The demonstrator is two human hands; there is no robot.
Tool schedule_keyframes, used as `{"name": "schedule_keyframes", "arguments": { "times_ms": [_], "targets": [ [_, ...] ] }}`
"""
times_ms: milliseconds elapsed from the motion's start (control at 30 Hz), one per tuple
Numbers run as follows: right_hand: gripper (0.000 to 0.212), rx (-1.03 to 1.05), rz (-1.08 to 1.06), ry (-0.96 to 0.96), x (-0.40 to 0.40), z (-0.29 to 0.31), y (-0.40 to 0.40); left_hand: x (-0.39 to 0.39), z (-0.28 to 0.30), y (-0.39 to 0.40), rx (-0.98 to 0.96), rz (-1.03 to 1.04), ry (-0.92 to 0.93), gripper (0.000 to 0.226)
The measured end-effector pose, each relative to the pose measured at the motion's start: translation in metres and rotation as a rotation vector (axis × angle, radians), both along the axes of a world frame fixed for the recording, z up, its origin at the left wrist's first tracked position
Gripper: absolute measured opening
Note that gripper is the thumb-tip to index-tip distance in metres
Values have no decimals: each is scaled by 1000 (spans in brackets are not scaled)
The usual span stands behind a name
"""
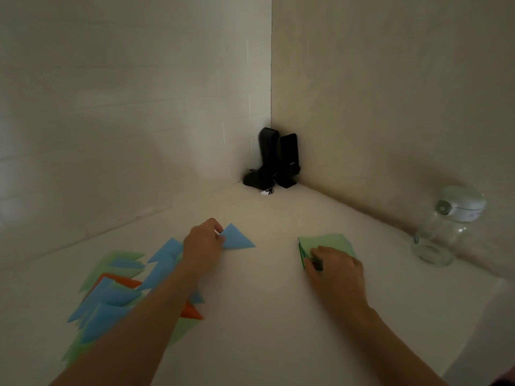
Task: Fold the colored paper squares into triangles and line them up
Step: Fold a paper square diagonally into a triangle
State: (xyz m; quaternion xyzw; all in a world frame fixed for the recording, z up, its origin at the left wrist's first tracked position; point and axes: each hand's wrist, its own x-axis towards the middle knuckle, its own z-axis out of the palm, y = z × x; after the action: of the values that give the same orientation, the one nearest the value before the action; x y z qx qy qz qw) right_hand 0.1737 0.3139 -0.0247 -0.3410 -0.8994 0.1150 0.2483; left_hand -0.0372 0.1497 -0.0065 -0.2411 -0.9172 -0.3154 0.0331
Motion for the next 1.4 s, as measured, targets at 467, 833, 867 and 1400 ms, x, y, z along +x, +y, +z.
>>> {"name": "schedule_keyframes", "arguments": {
  "times_ms": [467,833,867,1400],
  "targets": [
    [18,-84,-153,104,-9,2,-7,41,2,3,128,-106,337,15],
    [19,-87,79,493,26,25,-34,132,-28,-28,242,-489,121,29],
    [20,-47,130,476,29,27,-43,137,-28,-32,264,-482,98,34],
    [46,-103,467,44,31,-13,-87,152,-38,-73,180,-493,273,27]
  ]
}}
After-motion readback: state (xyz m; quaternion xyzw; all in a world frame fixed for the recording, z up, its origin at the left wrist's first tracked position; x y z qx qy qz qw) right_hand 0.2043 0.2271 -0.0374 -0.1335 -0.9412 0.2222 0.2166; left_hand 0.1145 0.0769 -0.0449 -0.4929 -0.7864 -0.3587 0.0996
